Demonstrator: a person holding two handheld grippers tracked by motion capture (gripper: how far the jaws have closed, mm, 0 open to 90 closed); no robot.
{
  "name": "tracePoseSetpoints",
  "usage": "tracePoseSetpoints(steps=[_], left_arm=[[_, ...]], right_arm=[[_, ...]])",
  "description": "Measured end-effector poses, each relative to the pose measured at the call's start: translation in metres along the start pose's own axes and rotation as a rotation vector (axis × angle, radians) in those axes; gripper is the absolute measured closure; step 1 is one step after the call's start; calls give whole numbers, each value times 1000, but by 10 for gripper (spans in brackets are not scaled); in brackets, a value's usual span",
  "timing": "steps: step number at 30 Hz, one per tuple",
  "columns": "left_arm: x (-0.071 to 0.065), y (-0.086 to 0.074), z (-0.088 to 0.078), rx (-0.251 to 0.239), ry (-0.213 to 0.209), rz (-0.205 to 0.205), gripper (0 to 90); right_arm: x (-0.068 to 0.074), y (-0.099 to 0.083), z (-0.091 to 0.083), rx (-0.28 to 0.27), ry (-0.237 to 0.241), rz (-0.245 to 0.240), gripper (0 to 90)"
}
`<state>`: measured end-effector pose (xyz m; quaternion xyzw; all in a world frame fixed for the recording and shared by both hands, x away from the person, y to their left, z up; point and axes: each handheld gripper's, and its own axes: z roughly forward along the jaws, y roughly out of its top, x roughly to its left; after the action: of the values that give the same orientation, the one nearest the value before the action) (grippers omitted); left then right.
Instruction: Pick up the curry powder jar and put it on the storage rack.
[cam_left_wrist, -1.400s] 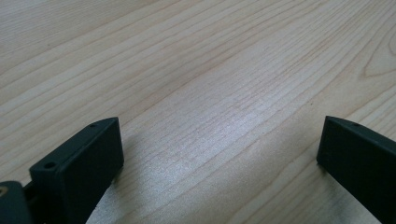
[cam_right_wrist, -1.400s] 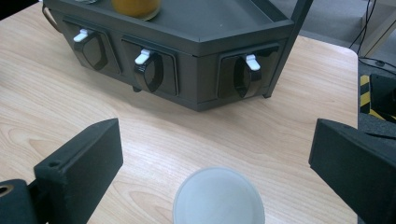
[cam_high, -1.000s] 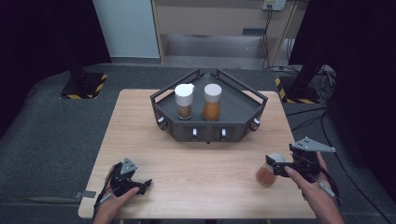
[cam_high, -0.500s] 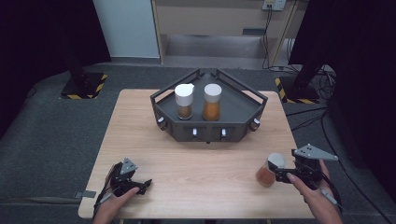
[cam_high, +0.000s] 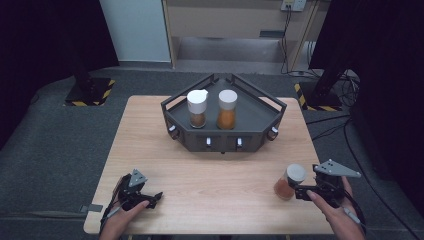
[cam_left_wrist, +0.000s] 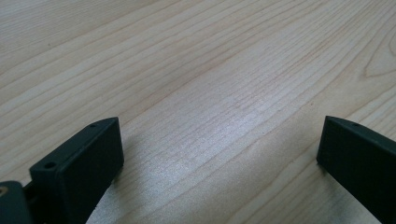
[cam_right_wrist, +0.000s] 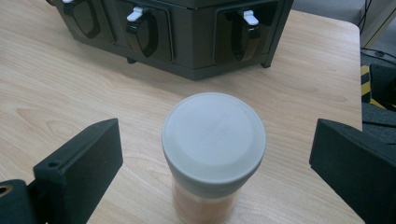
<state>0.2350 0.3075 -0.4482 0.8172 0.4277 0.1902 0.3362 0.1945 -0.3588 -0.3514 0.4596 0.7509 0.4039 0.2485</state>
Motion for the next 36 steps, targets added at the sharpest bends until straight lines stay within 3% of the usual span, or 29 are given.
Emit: tracePoseSetpoints(steps=[16, 36], left_arm=[[0, 0, 0, 0, 0, 0, 0], [0, 0, 0, 0, 0, 0, 0]], right_arm=[[1, -18, 7, 21, 6, 5, 30], [0, -35, 18, 23, 3, 46, 46]])
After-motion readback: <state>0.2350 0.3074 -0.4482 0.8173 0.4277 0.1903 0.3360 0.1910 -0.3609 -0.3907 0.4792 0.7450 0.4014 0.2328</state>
